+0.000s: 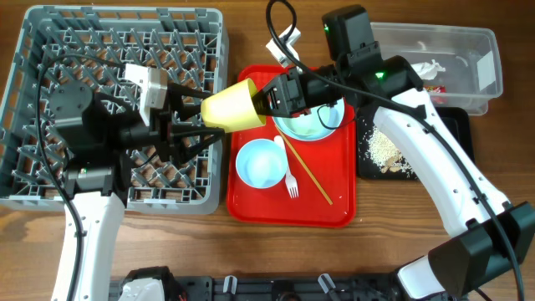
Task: Sort waste into correct bins and load items into the dishwasher rack
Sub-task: 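Hand the yellow cup from the right gripper to the left gripper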
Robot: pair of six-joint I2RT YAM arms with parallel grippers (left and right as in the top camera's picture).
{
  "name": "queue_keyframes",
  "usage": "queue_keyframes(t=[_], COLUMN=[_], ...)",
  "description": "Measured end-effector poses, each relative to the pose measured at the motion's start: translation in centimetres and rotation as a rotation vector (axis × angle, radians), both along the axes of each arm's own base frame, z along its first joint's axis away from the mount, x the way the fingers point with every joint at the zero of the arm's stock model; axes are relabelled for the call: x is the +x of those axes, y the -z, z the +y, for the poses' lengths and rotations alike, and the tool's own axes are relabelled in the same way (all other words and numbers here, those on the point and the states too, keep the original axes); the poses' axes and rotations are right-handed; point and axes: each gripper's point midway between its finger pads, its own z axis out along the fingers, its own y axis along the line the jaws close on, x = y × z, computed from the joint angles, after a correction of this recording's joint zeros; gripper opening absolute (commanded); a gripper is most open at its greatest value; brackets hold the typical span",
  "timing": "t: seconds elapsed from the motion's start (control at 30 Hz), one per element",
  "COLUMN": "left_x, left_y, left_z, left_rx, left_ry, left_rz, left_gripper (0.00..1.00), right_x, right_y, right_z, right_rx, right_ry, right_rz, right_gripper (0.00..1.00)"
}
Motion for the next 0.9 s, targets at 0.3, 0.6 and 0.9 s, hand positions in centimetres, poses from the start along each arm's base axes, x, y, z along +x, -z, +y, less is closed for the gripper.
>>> queue_keyframes(t=[0.3, 0.6, 0.9], left_x=[-0.12, -0.06, 0.1], left_y=[-0.02, -0.21, -0.19], left_z=[-0.5, -0.49, -0.47], left_rx=[0.001, 0.003, 0.004], left_ry=[0.011, 0.008, -0.001], left_rz=[-0.006, -0.028, -0.026], left_gripper=[0.69, 0.59, 0.38], right_x=[-0.23, -0.36, -0.33], right_y=[-0.21, -0.35, -0.34], right_z=[0.02, 0.02, 0.0], right_rx=[0.012, 0.02, 0.019], right_ry=[-0.012, -0.02, -0.019], right_rz=[0.006, 0.009, 0.008], right_gripper=[0.05, 0.04, 0.11])
